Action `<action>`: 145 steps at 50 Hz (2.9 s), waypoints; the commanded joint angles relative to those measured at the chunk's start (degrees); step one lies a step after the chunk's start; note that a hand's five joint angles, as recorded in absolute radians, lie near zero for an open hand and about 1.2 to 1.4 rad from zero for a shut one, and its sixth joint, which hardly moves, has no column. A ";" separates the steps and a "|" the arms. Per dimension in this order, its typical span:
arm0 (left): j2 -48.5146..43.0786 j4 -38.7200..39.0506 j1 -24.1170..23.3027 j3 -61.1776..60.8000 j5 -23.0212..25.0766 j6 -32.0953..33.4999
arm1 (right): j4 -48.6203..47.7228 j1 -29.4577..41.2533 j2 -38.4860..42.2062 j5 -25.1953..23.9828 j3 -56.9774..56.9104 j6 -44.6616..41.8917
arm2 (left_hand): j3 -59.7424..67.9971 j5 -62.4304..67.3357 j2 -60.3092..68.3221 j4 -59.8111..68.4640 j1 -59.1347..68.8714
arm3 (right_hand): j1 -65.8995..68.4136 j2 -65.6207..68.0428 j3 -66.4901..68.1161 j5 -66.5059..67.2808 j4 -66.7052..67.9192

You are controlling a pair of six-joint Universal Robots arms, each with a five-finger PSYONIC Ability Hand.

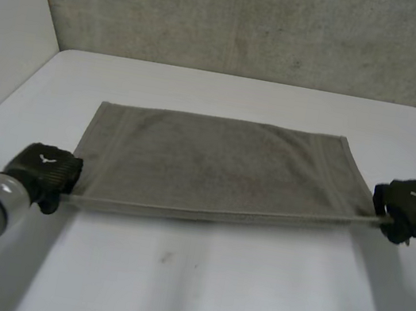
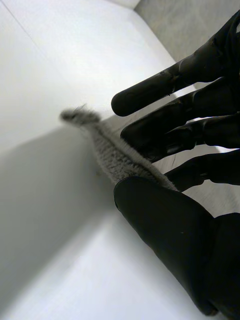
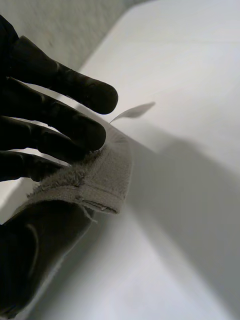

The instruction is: Fold the towel.

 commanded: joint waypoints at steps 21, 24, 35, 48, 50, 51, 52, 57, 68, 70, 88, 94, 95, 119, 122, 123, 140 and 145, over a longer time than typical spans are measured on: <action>12.27 -5.23 8.27 -5.01 12.40 5.10 | 16.74 -5.39 -5.59 -2.76 -1.47 -14.55 | 10.34 11.05 10.29 10.30 11.77 | 1.88 3.67 3.44 3.27 3.02; 4.63 -3.45 7.22 0.61 12.14 4.66 | 13.22 -1.09 0.13 -0.74 -6.65 -11.11 | 10.34 11.05 10.29 10.30 11.77 | 1.88 3.67 3.44 3.27 3.02; -20.43 -2.31 1.33 27.67 10.65 -1.65 | 6.18 8.15 19.99 9.90 -28.27 -4.78 | 10.34 11.05 10.29 10.30 11.77 | 1.88 3.67 3.44 3.27 3.02; -40.33 -2.92 -1.31 56.10 6.42 -6.50 | 5.47 11.32 36.53 17.02 -49.90 -3.01 | 10.34 11.05 10.29 10.30 11.77 | 1.88 3.67 3.44 3.27 3.02; -41.91 -3.01 -1.57 58.56 5.98 -6.50 | 5.38 11.41 37.60 17.20 -51.68 -2.92 | 10.34 11.05 10.29 10.30 11.77 | 1.88 3.67 3.44 3.27 3.02; -43.30 -3.10 -1.83 60.56 5.81 -6.50 | 5.47 11.50 38.55 17.29 -53.07 -3.01 | 10.34 11.05 10.29 10.30 11.77 | 1.88 3.67 3.44 3.27 3.02; -44.45 -3.27 -1.92 62.32 5.72 -6.50 | 5.55 11.68 39.43 17.46 -54.39 -3.10 | 10.34 11.05 10.29 10.30 11.77 | 1.88 3.67 3.44 3.27 3.02; -47.27 -3.80 -2.62 65.41 5.55 -6.50 | 5.73 11.77 41.72 17.64 -57.91 -3.10 | 10.34 11.05 10.29 10.30 11.77 | -19.21 -17.42 -17.65 -17.82 -18.07; -45.61 -3.89 -3.24 64.89 2.29 -6.68 | 5.64 12.47 38.05 17.55 -59.33 -2.39 | -59.66 -58.95 -59.71 -59.70 -58.23 | -68.12 -66.33 -66.56 -66.73 -66.98; -44.47 -4.06 -3.07 64.72 2.03 -6.68 | 5.64 12.56 36.73 17.64 -58.45 -2.31 | -59.66 -58.95 -59.71 -59.70 -58.23 | -68.12 -66.33 -66.56 -66.73 -66.98; -19.50 -4.77 -2.36 41.95 2.03 -6.85 | 5.91 11.77 14.31 16.94 -33.75 0.68 | -59.66 -58.95 -59.71 -59.70 -58.23 | -68.12 -66.33 -66.56 -66.73 -66.98; -12.12 -4.68 -2.71 31.76 2.03 -8.43 | 5.29 11.24 8.50 15.27 -20.92 0.68 | -59.66 -58.95 -59.71 -59.70 -58.23 | -68.12 -66.33 -66.56 -66.73 -66.98; -10.99 -4.42 -2.98 29.15 2.03 -9.65 | 5.12 10.19 7.98 14.66 -18.31 0.77 | -59.66 -58.95 -59.71 -59.70 -58.23 | -68.12 -66.33 -66.56 -66.73 -66.98; -7.28 10.00 -3.24 11.28 1.41 -21.71 | -12.55 2.19 17.99 6.57 -6.94 1.47 | -59.66 -58.95 -59.71 -59.70 -58.23 | -26.85 -25.06 -25.29 -25.46 -25.72; -7.20 10.09 -3.15 11.10 1.41 -21.79 | -12.46 1.31 19.31 6.04 -7.99 1.47 | -59.66 -58.95 -59.71 -59.70 -58.23 | -15.95 -14.16 -14.39 -14.57 -14.82; -7.20 10.09 -3.15 11.10 1.41 -21.79 | -12.46 1.31 19.31 6.04 -8.00 1.47 | -59.66 -58.95 -59.71 -59.70 -58.23 | -15.89 -14.10 -14.33 -14.50 -14.76; -7.11 10.00 -3.24 10.05 1.50 -21.79 | -10.36 -16.34 17.47 10.25 -13.26 -10.80 | -59.66 -58.95 -59.71 -59.70 -58.23 | 1.88 3.67 3.44 3.27 3.02; -6.93 10.00 -3.07 10.13 1.50 -21.79 | -8.77 -15.83 16.41 10.61 -16.52 -13.03 | -59.66 -58.95 -59.71 -59.70 -58.23 | 1.88 3.67 3.44 3.27 3.02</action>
